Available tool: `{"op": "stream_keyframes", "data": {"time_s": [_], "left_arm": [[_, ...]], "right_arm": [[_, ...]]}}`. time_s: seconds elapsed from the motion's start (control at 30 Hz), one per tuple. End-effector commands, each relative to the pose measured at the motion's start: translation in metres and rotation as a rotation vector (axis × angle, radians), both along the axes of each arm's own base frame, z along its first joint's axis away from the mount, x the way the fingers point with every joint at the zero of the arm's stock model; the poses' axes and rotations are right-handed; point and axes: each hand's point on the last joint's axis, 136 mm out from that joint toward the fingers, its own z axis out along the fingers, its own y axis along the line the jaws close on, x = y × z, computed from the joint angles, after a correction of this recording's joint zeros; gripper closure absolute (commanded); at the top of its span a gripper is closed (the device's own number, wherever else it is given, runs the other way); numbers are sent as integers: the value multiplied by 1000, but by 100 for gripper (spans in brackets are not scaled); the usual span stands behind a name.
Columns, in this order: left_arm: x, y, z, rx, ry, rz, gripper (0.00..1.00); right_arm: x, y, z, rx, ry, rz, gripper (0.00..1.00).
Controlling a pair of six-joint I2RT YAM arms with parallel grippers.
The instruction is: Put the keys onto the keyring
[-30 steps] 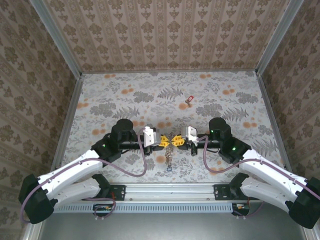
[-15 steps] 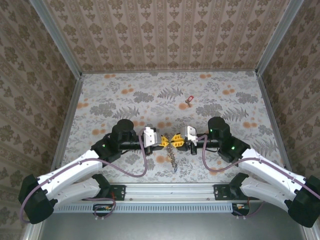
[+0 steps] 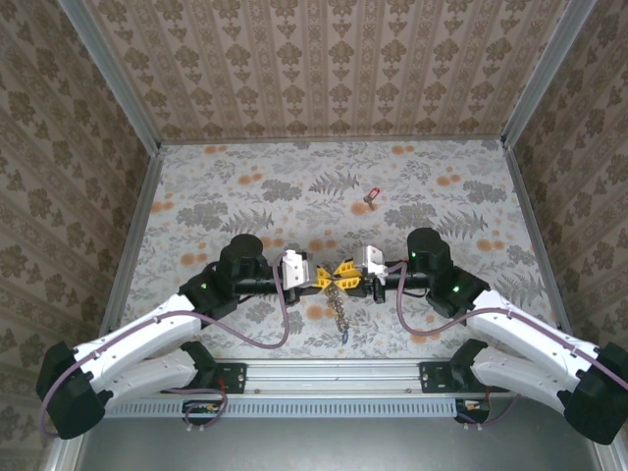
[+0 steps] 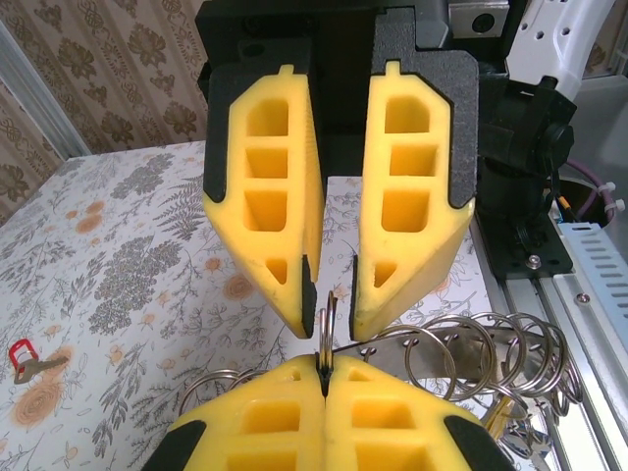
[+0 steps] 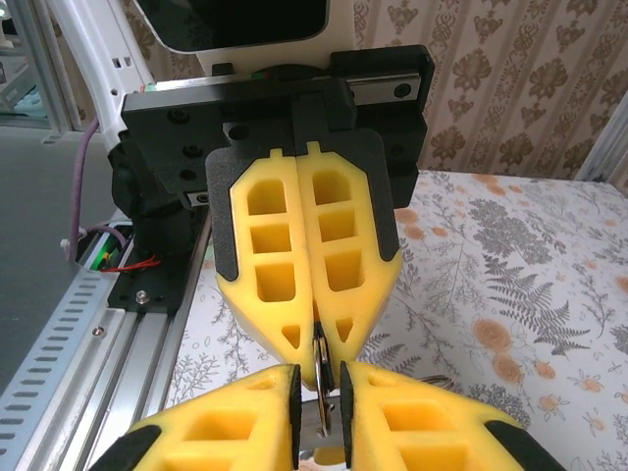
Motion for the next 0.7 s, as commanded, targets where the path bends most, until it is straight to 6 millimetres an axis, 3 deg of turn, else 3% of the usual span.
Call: {"op": "stream_keyframes", "data": {"time_s": [0.0,0.37,0.53,0.67], "left_arm": [[-3,-2,30,-84,-86,-24,100],[-7,2,29,-96,-97,-22,100],[-7,0,28,-93,-87,-32,100],[-6,-1,24,-79,-73,-32,100]], "right_arm": [[-2,3,7,13,-4,17,80],[-2,3,3,6,12,16,82],[-4,5,8,21,10,38,95],[-5,6,13,36,0,45,100]]}}
